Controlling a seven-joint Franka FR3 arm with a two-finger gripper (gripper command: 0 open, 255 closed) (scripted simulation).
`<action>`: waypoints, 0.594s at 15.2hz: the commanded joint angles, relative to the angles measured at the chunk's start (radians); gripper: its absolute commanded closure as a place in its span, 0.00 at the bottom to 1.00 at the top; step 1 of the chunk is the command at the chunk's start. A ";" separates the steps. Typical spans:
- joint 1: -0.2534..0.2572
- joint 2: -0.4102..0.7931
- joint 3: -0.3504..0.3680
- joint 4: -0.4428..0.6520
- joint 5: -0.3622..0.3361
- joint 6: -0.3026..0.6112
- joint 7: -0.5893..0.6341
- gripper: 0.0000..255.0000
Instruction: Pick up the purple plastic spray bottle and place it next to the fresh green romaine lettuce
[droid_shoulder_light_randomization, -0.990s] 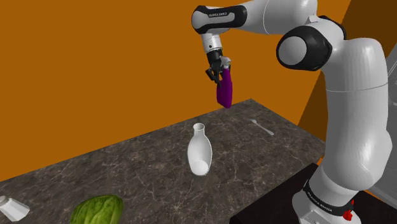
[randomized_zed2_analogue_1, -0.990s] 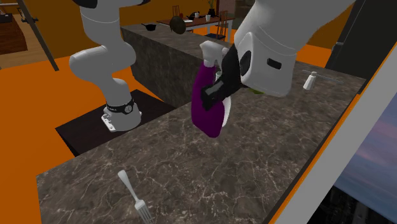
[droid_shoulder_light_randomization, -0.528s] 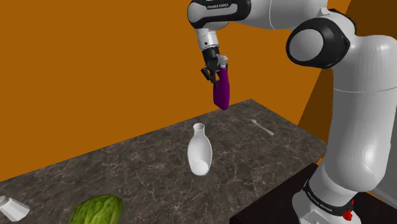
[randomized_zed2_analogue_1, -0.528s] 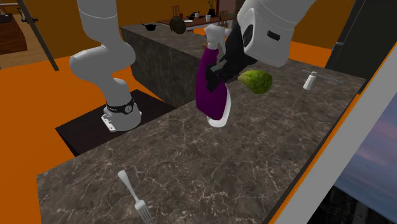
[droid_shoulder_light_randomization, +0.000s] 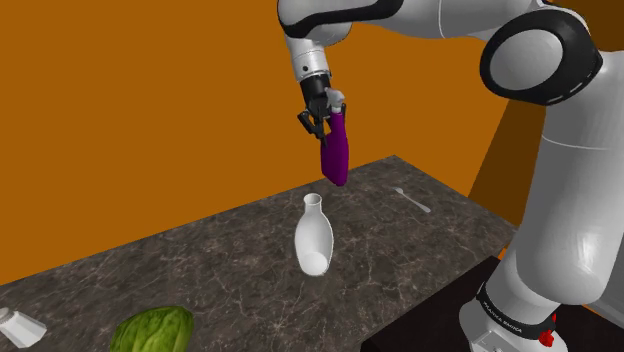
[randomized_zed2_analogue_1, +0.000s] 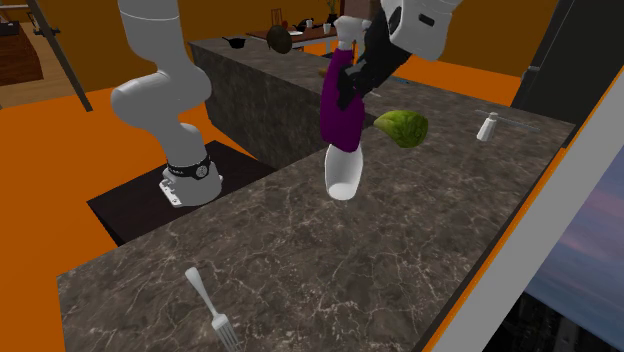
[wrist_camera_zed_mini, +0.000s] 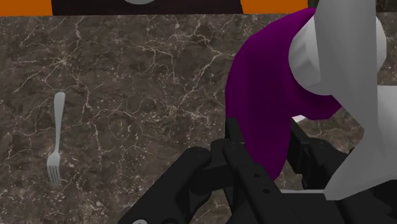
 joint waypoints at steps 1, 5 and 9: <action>0.027 -0.032 0.018 -0.033 0.021 0.009 0.049 1.00; 0.075 -0.064 0.055 -0.058 0.060 0.022 0.140 1.00; 0.124 -0.081 0.093 -0.062 0.099 0.034 0.234 1.00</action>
